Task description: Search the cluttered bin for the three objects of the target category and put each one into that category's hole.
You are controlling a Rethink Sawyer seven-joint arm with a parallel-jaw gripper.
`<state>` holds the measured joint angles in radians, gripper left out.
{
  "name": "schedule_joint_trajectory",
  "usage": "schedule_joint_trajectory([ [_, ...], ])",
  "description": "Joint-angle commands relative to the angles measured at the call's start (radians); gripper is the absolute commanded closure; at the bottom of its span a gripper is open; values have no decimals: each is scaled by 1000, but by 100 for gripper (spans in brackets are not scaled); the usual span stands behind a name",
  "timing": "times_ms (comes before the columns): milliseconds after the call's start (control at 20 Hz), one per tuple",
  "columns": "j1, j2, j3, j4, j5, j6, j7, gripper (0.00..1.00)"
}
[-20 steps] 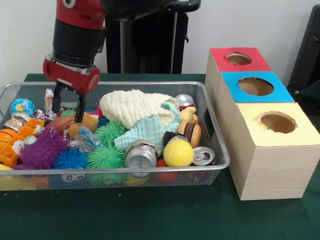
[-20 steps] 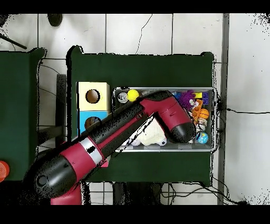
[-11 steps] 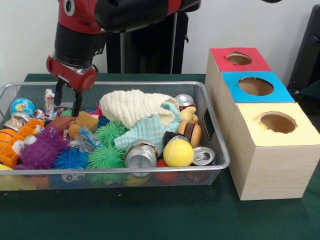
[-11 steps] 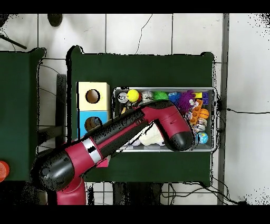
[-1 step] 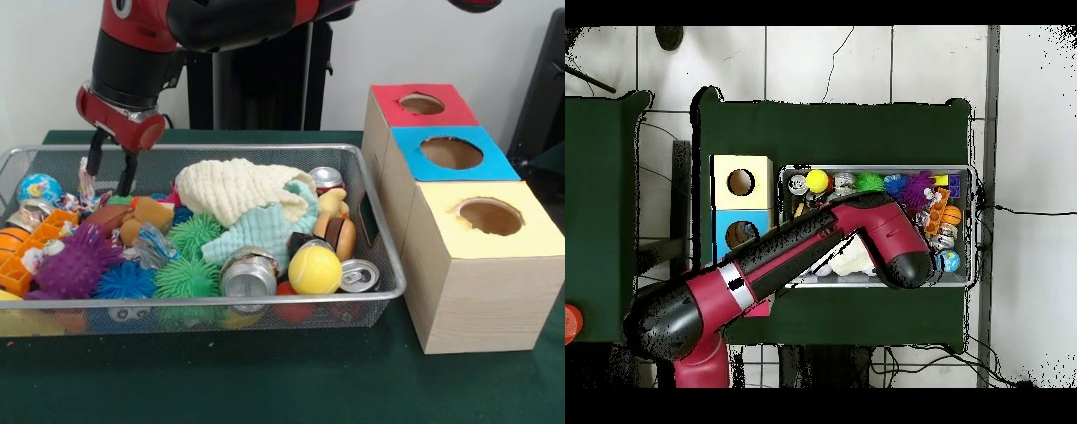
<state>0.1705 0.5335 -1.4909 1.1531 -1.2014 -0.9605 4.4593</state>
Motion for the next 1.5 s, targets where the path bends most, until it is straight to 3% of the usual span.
schedule_joint_trajectory([
  [50,-12,-54,70,-230,-64,-2,-255,0],
  [100,-12,-75,97,-238,-62,0,-380,0],
  [150,-13,-101,136,-255,-75,-22,-584,0],
  [250,-10,-122,185,-273,-119,-55,-809,0],
  [350,-3,-141,226,-270,-142,-52,-952,0],
  [450,3,-151,253,-263,-167,-45,-1016,0],
  [850,12,-163,295,-276,-197,8,-1051,0],
  [1500,5,-163,344,-298,-178,72,-1072,0],
])
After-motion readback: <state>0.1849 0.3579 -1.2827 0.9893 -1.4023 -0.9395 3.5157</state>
